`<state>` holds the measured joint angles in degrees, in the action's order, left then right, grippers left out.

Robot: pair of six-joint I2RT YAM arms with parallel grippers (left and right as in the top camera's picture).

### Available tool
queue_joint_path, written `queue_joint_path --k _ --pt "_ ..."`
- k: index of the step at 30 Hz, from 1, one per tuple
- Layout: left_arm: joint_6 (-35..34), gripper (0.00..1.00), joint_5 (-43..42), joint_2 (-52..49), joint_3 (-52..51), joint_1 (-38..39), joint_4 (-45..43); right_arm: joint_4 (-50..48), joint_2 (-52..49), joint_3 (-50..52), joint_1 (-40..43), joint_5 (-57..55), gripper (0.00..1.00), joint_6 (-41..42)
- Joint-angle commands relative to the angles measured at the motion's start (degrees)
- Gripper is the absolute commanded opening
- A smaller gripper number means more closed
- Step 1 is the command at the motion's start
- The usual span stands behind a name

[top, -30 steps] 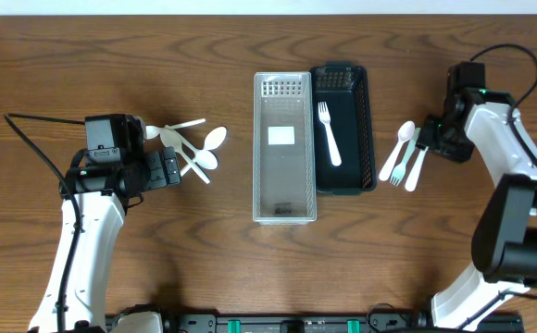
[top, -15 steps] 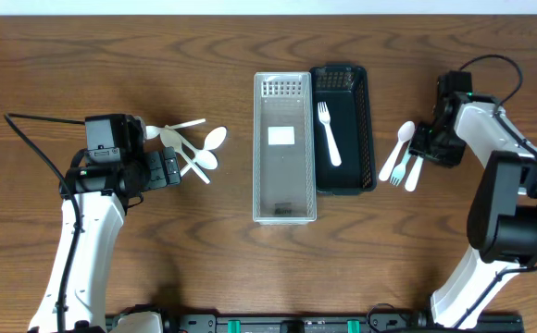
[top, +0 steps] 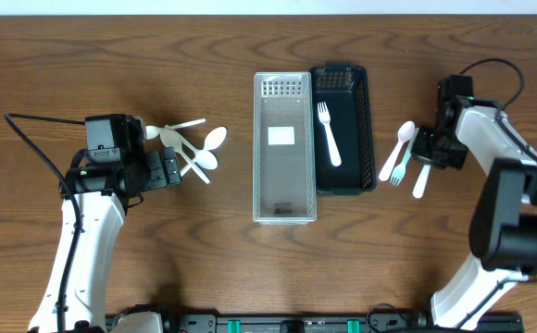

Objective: Pack container
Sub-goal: 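Grasp the next white fork with the right gripper, then place the fork into the black basket with the right gripper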

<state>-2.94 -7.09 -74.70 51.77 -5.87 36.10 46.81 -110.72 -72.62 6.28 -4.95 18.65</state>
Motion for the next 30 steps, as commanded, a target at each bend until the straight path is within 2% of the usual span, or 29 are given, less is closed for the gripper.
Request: queue_joint_path --k 1,6,10,13,15,21,22,23,25,27,28,30 --pt "0.57 0.98 0.68 -0.22 0.98 -0.22 0.13 0.04 12.04 -0.98 -1.92 1.29 0.01 -0.07" --pt "0.59 0.98 0.70 -0.22 0.98 -0.22 0.13 -4.26 24.50 -1.53 -9.25 10.88 0.01 -0.04" --pt "0.57 0.98 0.68 -0.22 0.98 -0.22 0.13 -8.72 26.23 -1.44 -18.40 9.92 0.01 -0.07" --pt "0.59 0.98 0.70 -0.22 0.98 -0.22 0.13 -11.72 21.64 -0.74 -25.31 -0.31 0.02 0.00" --pt "0.57 0.98 0.70 -0.22 0.98 -0.22 0.13 -12.83 18.10 -0.63 -26.88 -2.49 0.02 0.02" --pt "0.57 0.98 0.68 -0.22 0.98 -0.22 0.13 -16.57 5.42 -0.96 -26.75 0.13 0.03 0.59" --pt "0.57 0.98 0.68 -0.22 0.98 -0.22 0.13 -16.52 5.11 -1.22 -26.45 1.33 0.14 0.57" --pt "0.57 0.98 0.68 -0.22 0.98 -0.22 0.13 -16.26 5.16 -1.60 -26.16 2.47 0.36 0.39" --pt "0.57 0.98 0.68 -0.22 0.98 -0.22 0.13 -14.71 6.49 -3.23 -25.68 4.13 0.68 -0.90" --pt "0.57 0.98 0.70 -0.22 0.98 -0.22 0.13 -12.63 8.98 -4.94 -25.03 3.50 0.89 -0.90" --pt "0.57 0.98 0.70 -0.22 0.98 -0.22 0.13 -11.74 10.34 -5.53 -24.50 3.41 0.95 -0.90" --pt "0.57 0.98 0.70 -0.22 0.98 -0.22 0.13 -10.10 13.51 -6.03 -22.62 2.82 0.92 -0.85"
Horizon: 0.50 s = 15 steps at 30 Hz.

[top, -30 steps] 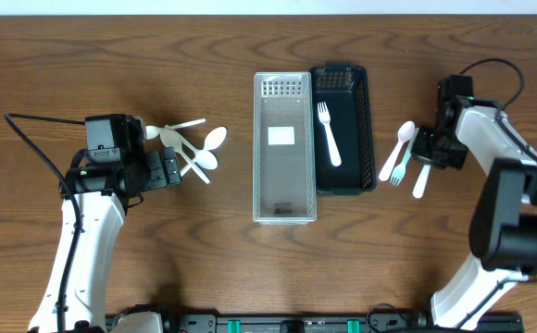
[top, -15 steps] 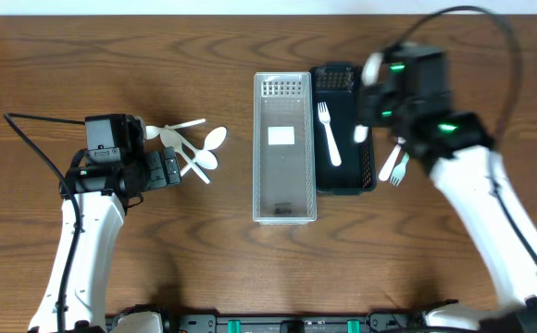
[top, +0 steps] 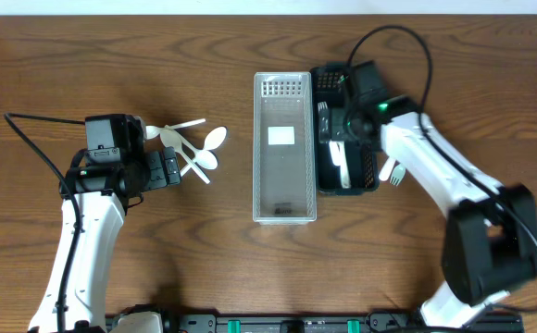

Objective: Pack container
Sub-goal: 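Place the fork into the black basket with the right gripper, then grasp the pale-green spoon with the right gripper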

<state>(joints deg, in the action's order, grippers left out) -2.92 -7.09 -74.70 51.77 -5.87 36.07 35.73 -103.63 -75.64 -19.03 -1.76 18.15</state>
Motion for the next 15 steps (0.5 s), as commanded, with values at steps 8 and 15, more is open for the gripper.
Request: queue_joint_path --k 8,15 --pt "0.55 0.98 0.70 -0.22 0.98 -0.22 0.15 11.89 8.46 -1.66 15.78 -7.78 0.71 7.78" --pt "0.55 0.98 0.70 -0.22 0.98 -0.22 0.15 12.07 0.44 0.87 20.15 -5.29 0.72 9.11"
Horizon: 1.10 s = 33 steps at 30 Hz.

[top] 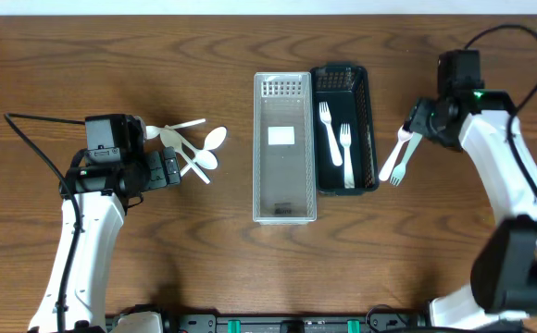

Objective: Pack container
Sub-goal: 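Grasp the pale-green spoon with the right gripper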

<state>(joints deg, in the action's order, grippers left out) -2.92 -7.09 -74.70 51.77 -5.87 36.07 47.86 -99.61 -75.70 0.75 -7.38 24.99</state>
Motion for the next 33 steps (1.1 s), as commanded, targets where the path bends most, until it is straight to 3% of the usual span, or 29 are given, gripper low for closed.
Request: queue_joint_path --k 1,8,12,20,23,27,33 --pt "0.55 0.98 0.68 -0.22 0.98 -0.22 0.15 -0.28 -4.92 0.94 0.37 0.33 0.72 2.43" --pt "0.57 0.98 0.68 -0.22 0.98 -0.22 0.15 -2.71 -11.76 0.94 0.33 0.35 0.66 2.89" --pt "0.55 0.98 0.70 -0.22 0.98 -0.22 0.15 -2.82 -14.19 1.05 0.37 0.33 0.54 3.30" --pt "0.55 0.98 0.70 -0.22 0.98 -0.22 0.15 -6.82 -16.81 3.72 0.37 1.73 0.50 3.72" --pt "0.55 0.98 0.68 -0.22 0.98 -0.22 0.15 -6.69 -16.81 3.96 0.37 1.51 0.33 3.69" --pt "0.55 0.98 0.70 -0.22 0.98 -0.22 0.15 -5.31 -15.19 3.85 0.42 -0.31 0.02 3.65" --pt "0.55 0.98 0.70 -0.22 0.98 -0.22 0.15 -1.62 -4.55 1.88 -0.66 -1.84 0.01 0.39"
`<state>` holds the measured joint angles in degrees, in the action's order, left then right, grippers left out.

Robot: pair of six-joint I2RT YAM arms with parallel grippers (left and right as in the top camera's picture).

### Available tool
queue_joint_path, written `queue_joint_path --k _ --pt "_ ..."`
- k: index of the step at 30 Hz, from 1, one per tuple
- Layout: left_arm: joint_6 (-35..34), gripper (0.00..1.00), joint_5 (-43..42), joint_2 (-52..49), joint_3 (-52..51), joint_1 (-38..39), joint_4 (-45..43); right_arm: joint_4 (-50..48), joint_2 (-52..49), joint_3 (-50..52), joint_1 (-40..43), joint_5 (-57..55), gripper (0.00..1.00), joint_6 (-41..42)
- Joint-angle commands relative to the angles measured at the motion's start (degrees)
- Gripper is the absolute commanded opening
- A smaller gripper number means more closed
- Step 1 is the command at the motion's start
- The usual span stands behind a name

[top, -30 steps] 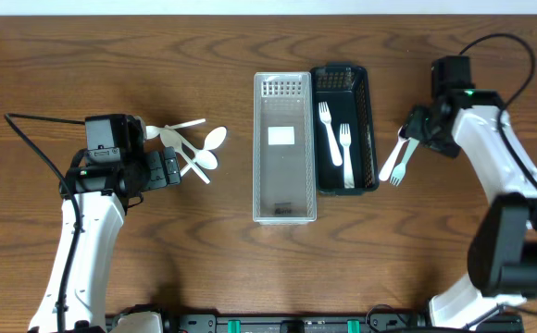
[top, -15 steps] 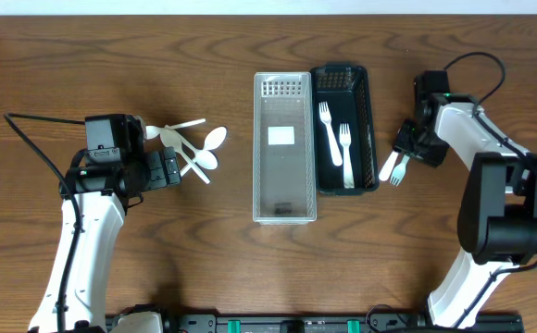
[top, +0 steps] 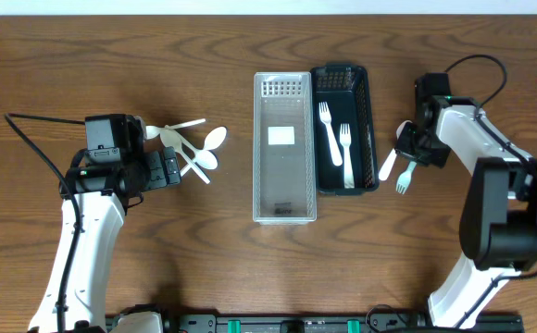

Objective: Pack container
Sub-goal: 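Grasp the pale-green spoon with the right gripper, then drop the green spoon into the black basket with the right gripper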

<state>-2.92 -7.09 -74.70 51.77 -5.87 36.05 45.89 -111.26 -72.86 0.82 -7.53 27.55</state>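
Note:
A clear plastic container stands at the table's centre, empty except for a white label. Beside it on the right is a black basket with two white forks lying in it. My right gripper is down over the loose cutlery right of the basket. A white fork hangs out below it, tines toward the front, and seems gripped. A white spoon handle lies next to it. My left gripper stands open just left of a pile of white spoons.
The cutlery pile on the left lies between my left gripper and the clear container. The right arm's cable loops over the table's back right. A black rail runs along the front edge.
My right gripper has come down and slightly left onto the loose cutlery. The fork there has turned more upright in the view and shifted right. The left arm has not moved.
My right gripper was at the loose cutlery right of the basket, where three pieces lay and one fork was in the basket. Then it was over the basket with a fork. After that two forks lay in the basket, and the gripper is now back on the remaining pieces.

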Motion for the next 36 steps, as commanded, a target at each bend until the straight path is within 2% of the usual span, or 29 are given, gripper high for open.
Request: queue_joint_path --k 1,5,9,14,20,22,23,24,27,29,32,36 --pt "0.55 0.98 0.70 -0.22 0.98 -0.22 0.17 0.94 10.08 -1.33 -1.25 -1.49 0.01 -2.14" --pt "0.55 0.98 0.68 -0.22 0.98 -0.22 0.17 -0.72 20.96 -1.70 -5.35 2.91 0.01 -3.23" --pt "0.55 0.98 0.68 -0.22 0.98 -0.22 0.17 -5.90 25.07 -1.70 -11.06 7.91 0.01 -4.07" --pt "0.55 0.98 0.70 -0.22 0.98 -0.22 0.17 -9.33 19.34 -0.87 -16.94 6.69 0.01 -4.02" --pt "0.55 0.98 0.70 -0.22 0.98 -0.22 0.17 -12.92 6.10 -0.90 -17.70 9.60 0.04 -4.09" --pt "0.57 0.98 0.68 -0.22 0.98 -0.22 0.17 -14.71 4.92 -0.92 -17.73 11.72 0.12 -5.38" --pt "0.57 0.98 0.70 -0.22 0.98 -0.22 0.17 -15.91 4.94 -0.98 -17.73 12.39 0.34 -6.62" --pt "0.55 0.98 0.70 -0.22 0.98 -0.22 0.17 -16.41 5.40 -1.44 -17.73 12.50 0.42 -7.69" --pt "0.55 0.98 0.68 -0.22 0.98 -0.22 0.17 -13.68 8.35 -4.98 -17.18 10.05 0.55 -9.35" --pt "0.55 0.98 0.70 -0.22 0.98 -0.22 0.17 -9.94 11.37 -7.89 -15.82 5.97 0.57 -9.33" --pt "0.55 0.98 0.70 -0.22 0.98 -0.22 0.17 -6.12 15.26 -9.38 -12.76 -0.28 0.55 -7.56" --pt "0.55 0.98 0.68 -0.22 0.98 -0.22 0.17 -0.81 16.04 -9.01 -6.56 -2.12 0.53 -1.95"
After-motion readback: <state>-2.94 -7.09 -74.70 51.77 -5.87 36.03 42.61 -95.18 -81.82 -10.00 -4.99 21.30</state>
